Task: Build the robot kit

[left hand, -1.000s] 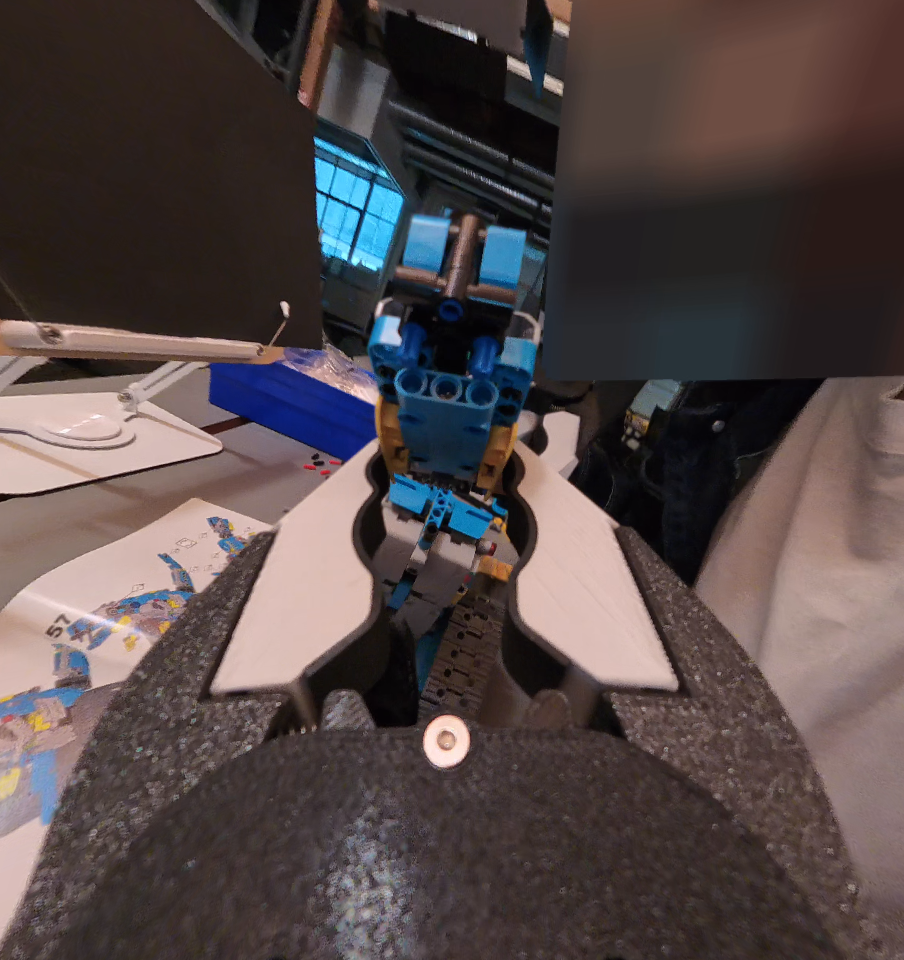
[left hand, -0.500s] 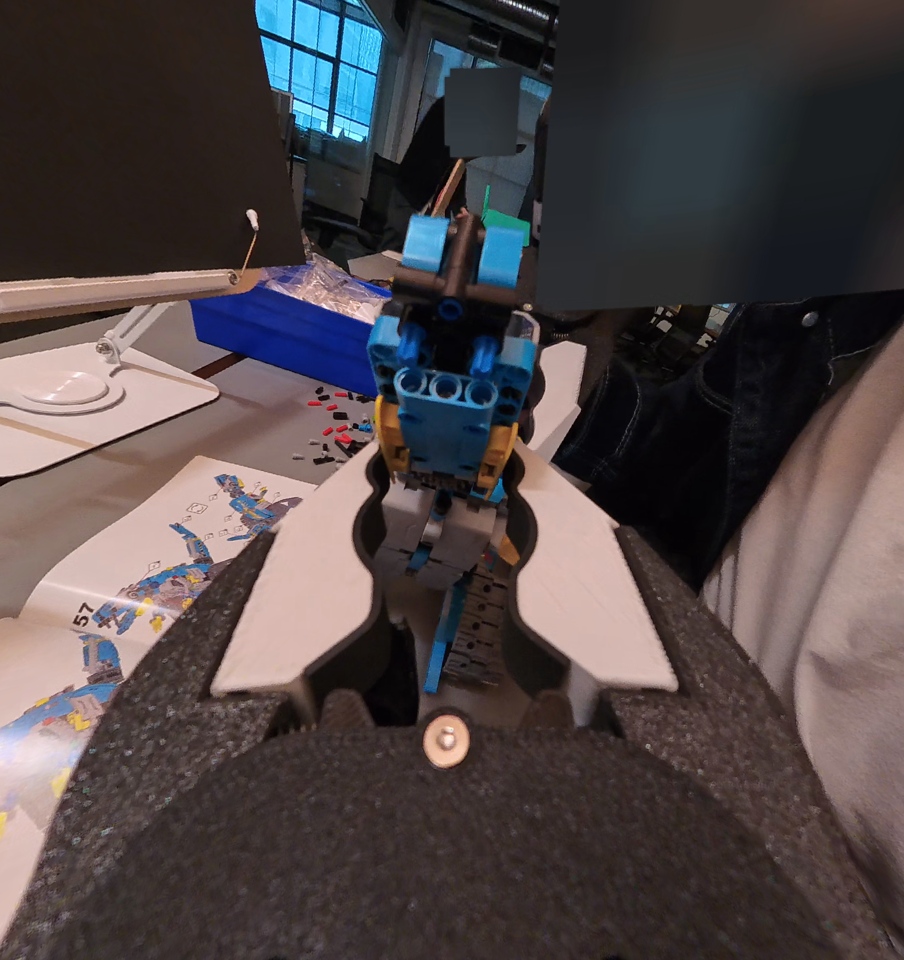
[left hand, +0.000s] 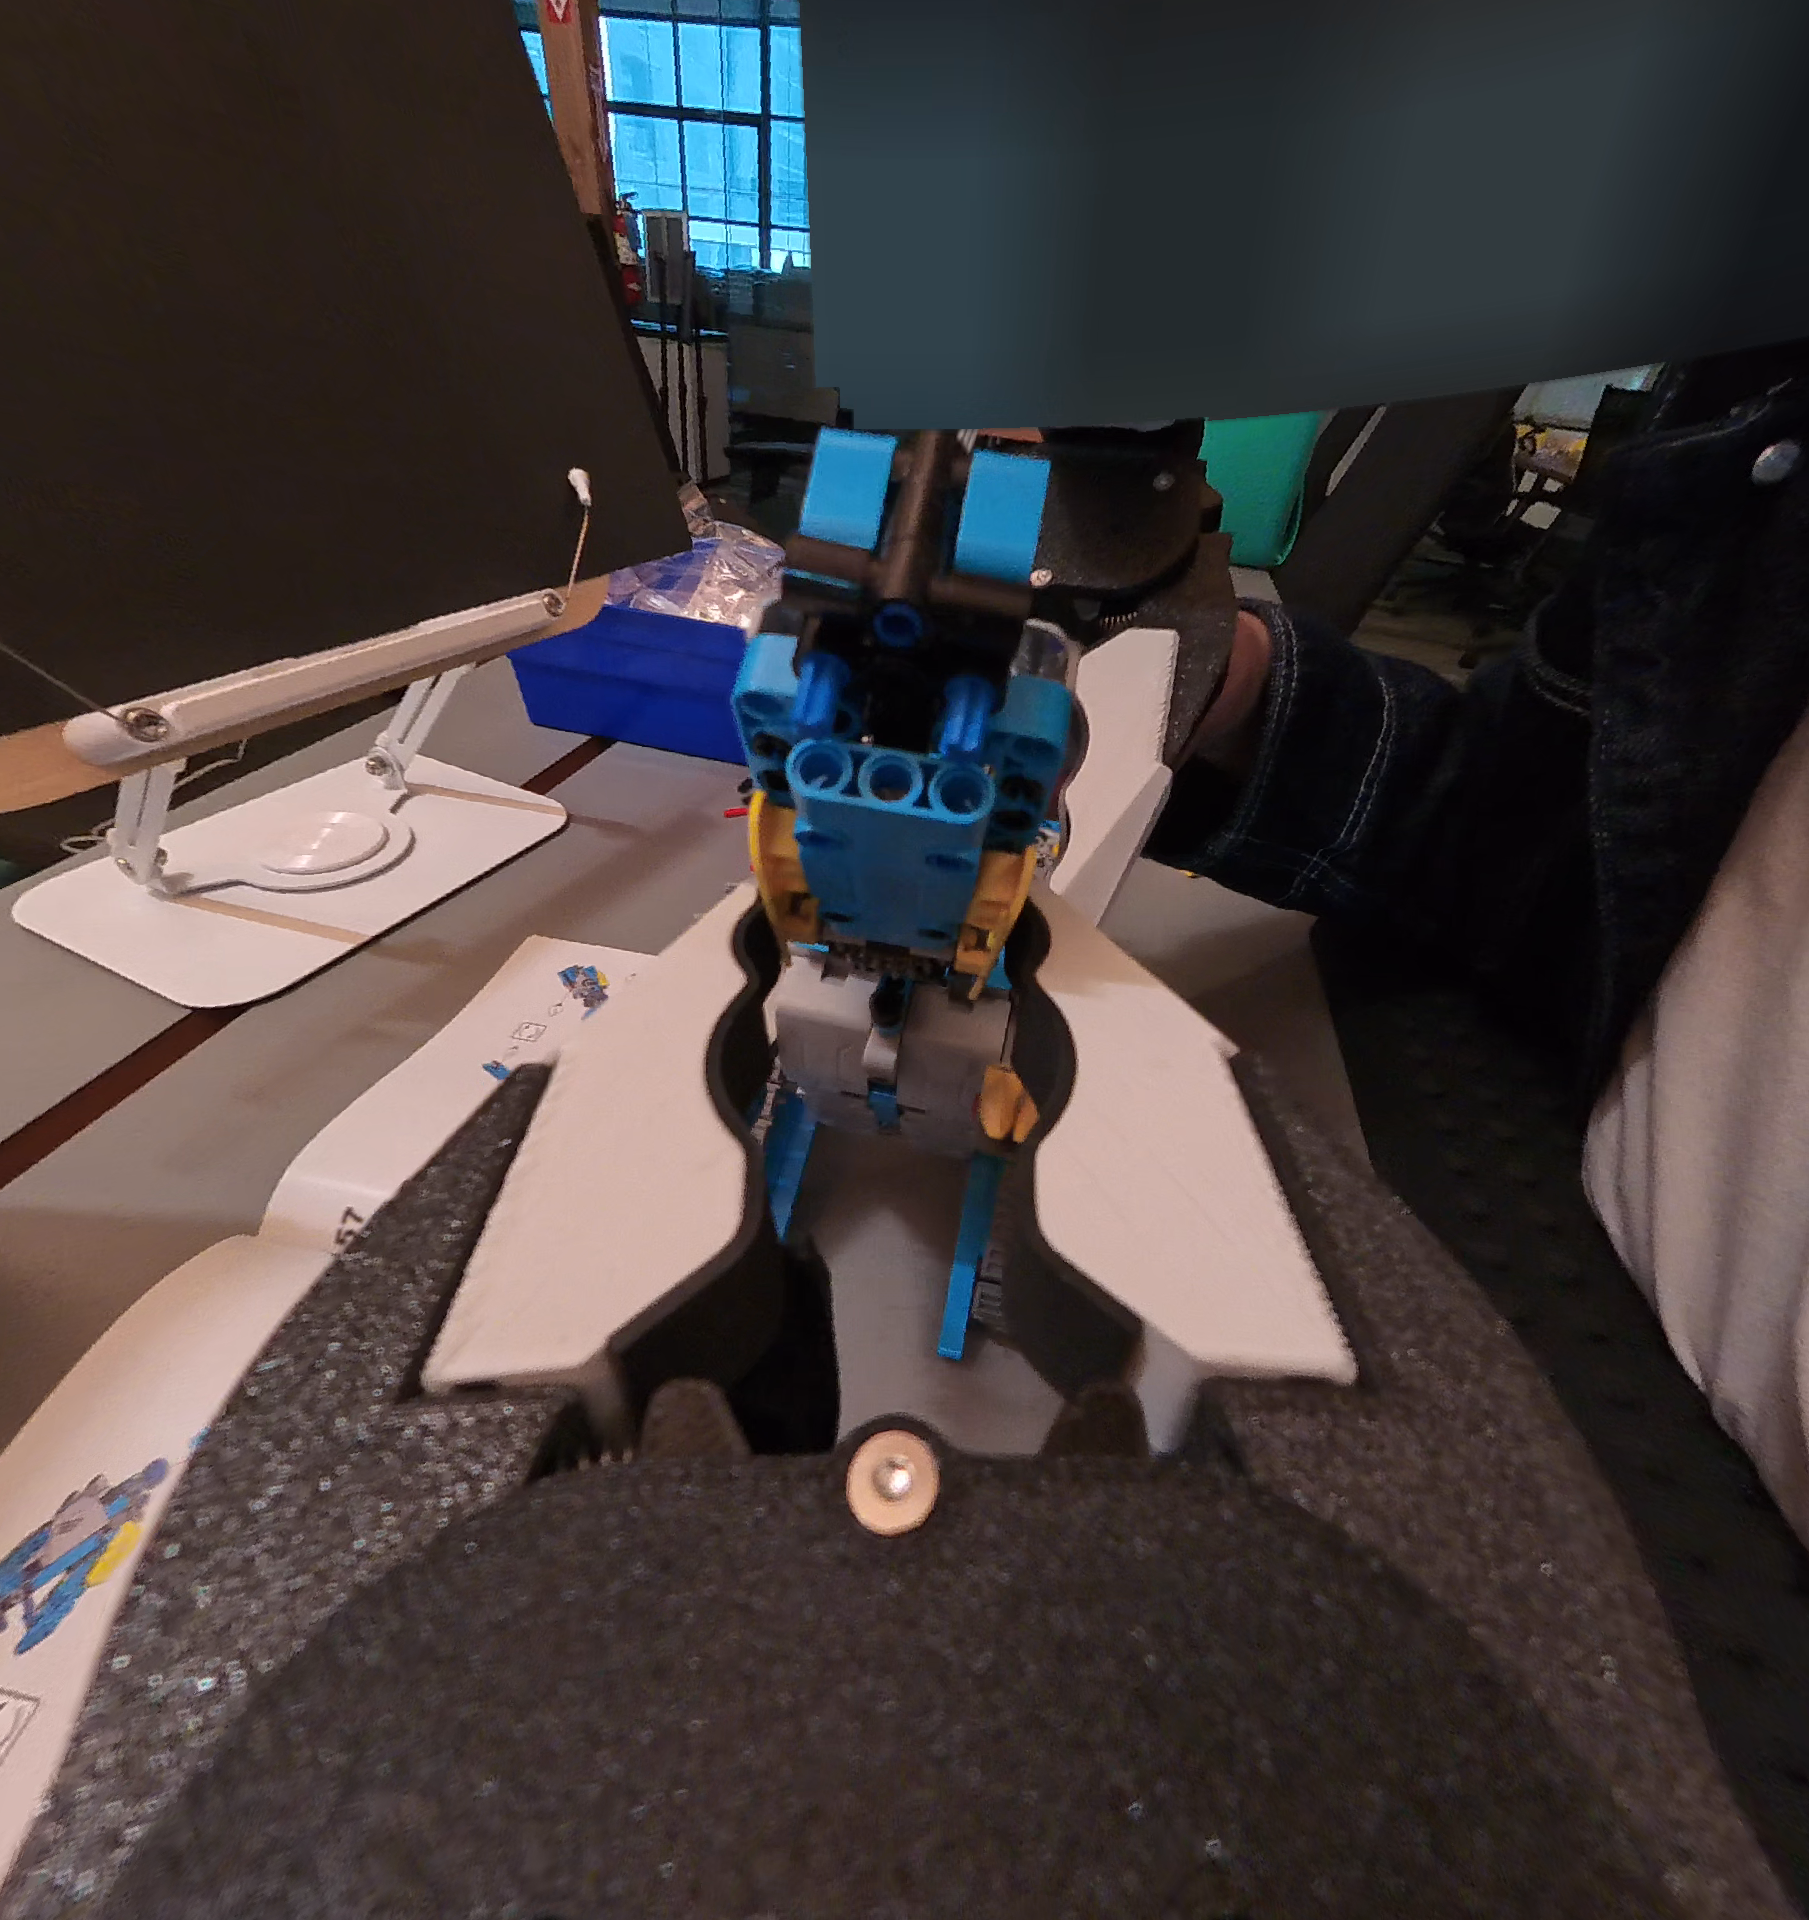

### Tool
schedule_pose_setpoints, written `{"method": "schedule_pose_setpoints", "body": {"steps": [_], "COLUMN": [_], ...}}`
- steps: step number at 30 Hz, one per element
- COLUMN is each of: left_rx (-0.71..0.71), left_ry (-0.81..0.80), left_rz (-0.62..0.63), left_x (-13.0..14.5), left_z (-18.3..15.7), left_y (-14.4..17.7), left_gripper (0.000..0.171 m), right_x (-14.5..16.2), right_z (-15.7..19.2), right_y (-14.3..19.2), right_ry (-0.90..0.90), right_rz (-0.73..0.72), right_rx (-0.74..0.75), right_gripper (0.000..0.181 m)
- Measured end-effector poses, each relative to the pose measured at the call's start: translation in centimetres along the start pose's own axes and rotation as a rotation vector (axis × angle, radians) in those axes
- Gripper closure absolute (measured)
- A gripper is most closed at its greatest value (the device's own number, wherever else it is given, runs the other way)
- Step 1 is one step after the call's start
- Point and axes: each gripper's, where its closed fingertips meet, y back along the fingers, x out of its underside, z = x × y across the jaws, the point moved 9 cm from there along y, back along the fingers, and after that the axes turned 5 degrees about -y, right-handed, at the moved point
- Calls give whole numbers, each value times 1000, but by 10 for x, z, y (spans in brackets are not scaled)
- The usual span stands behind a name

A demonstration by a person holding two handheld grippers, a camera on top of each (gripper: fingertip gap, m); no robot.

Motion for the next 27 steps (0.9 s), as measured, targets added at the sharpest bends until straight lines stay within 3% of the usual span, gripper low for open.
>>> {"method": "schedule_pose_setpoints", "body": {"steps": [11, 17, 20, 27], "left_rx": [40, 41, 45, 42], "left_ry": [103, 65, 64, 57], "left_rz": [20, 15, 17, 43], "left_x": [1, 2, 2, 1], "left_z": [7, 5, 4, 2], "left_y": [-1, -1, -4, -9], "left_gripper": [128, 128, 128, 128], "right_x": [0, -1, -10, -11], "right_z": [0, -3, 0, 3], "right_y": [0, 4, 13, -6], "right_ry": [-1, 34, 44, 86], "right_rz": [5, -51, -129, -72], "right_rx": [-1, 1, -38, -66], "right_gripper": [109, 109, 113, 136]}}
